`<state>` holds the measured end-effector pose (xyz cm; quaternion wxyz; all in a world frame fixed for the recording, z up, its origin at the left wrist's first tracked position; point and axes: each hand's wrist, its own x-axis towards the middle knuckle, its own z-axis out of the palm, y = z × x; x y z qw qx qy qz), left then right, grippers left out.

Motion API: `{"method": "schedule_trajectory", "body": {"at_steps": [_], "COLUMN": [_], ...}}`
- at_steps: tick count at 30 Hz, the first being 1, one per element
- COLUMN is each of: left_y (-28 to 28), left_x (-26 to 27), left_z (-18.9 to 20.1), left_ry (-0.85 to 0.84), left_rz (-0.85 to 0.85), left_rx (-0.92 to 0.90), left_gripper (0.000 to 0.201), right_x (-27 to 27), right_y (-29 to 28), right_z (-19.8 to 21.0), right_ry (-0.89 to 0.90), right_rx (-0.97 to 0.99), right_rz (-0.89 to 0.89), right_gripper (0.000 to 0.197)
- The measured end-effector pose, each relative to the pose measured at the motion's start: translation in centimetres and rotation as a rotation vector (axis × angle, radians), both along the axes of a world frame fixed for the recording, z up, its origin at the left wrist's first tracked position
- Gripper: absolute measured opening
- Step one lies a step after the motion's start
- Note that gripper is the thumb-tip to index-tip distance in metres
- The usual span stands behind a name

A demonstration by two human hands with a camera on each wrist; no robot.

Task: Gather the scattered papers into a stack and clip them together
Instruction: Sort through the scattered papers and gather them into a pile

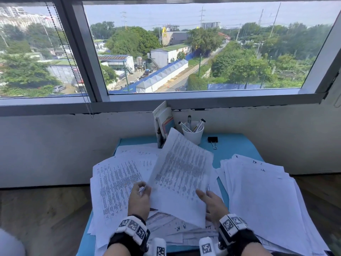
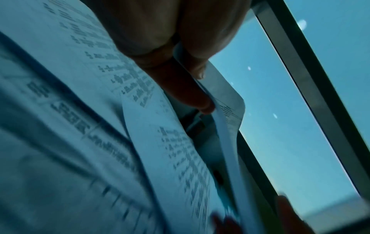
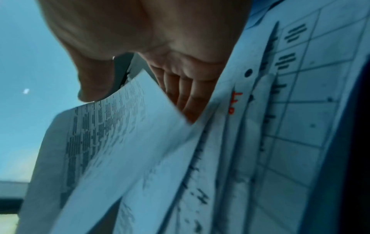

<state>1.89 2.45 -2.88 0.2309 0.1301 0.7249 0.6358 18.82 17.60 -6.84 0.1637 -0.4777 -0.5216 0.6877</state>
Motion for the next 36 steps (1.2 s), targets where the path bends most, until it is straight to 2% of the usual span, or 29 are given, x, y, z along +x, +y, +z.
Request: {"method": "schedule_trajectory", "body": {"at_steps": [2,3,5,7,8,10,13,16,18,19,22,24,26,28,29,30,31,33,35,36], "left_y": [0.2,0.4,0.8,1.1,1.5,2.4,3.8,4.4,4.7,4.9,5.3,5.2,4.9,4.4,4.1,4.0,4.0,4.1,4.5,4.6], "left_x": [1.6,2.2,2.7,2.9,3.0,3.4,4.0,4.4,4.7,4.9,5.3,5.0,4.1,3.0,2.7,2.8,3.3,5.4,7.8,8.9], "left_z": [0.1,-0.2,-1.0,-1.5,-1.8,-2.3,-3.0,-2.7,-2.2,-2.0,-1.3,-0.9,-0.5,0.1,0.4,0.9,1.6,2.3,1.6,0.9], "left_ry": [-0.046,0.004,0.285,0.647,0.789,0.934,0.967,0.988,1.033,1.067,1.14,1.048,0.854,0.686,0.673,0.732,0.859,1.109,1.239,1.241], "left_rz": [-0.157,-0.213,-0.322,-0.466,-0.565,-0.799,-0.994,-1.014,-1.025,-1.019,-0.998,-0.889,-0.559,-0.199,-0.071,-0.034,-0.099,-0.362,-0.614,-0.721], "left_rx": [0.0,-0.05,-0.307,-0.618,-0.713,-0.813,-0.883,-0.921,-0.948,-0.953,-0.949,-0.925,-0.784,-0.559,-0.44,-0.335,-0.249,-0.167,-0.201,-0.236], "left_gripper": [0.006,0.008,0.029,0.054,0.064,0.074,0.066,0.049,0.039,0.033,0.027,0.028,0.024,0.023,0.023,0.02,0.019,0.029,0.035,0.036], "right_x": [1.2,2.2,4.7,7.1,8.0,9.5,10.7,11.6,12.8,13.8,14.2,14.7,14.3,13.2,12.7,11.7,11.1,9.7,8.5,7.9], "right_y": [0.8,1.3,2.3,3.4,3.5,3.4,3.1,4.4,5.6,7.1,6.7,8.0,7.8,6.7,6.6,5.6,5.3,4.3,3.5,3.0], "right_z": [0.4,0.7,1.9,1.8,1.7,1.4,0.6,-2.3,-5.3,-8.2,-7.6,-10.1,-9.4,-6.3,-5.7,-3.4,-2.3,0.4,2.1,2.8], "right_ry": [-0.033,-0.063,-0.09,-0.126,-0.149,-0.158,-0.158,-0.144,-0.172,-0.143,-0.098,-0.039,-0.019,0.033,0.026,0.032,0.035,0.084,0.138,0.148], "right_rx": [0.132,0.203,0.252,0.245,0.235,0.191,0.101,0.041,0.018,-0.007,-0.092,-0.076,-0.082,-0.097,-0.085,-0.067,-0.035,0.025,0.002,-0.011], "right_rz": [-0.143,-0.239,-0.416,-0.51,-0.527,-0.518,-0.515,-0.458,-0.42,-0.418,-0.419,-0.435,-0.443,-0.477,-0.482,-0.469,-0.459,-0.398,-0.329,-0.309], "right_gripper": [0.047,0.04,0.031,0.034,0.038,0.046,0.07,0.098,0.099,0.096,0.087,0.079,0.079,0.063,0.047,0.036,0.03,0.02,0.015,0.016]}}
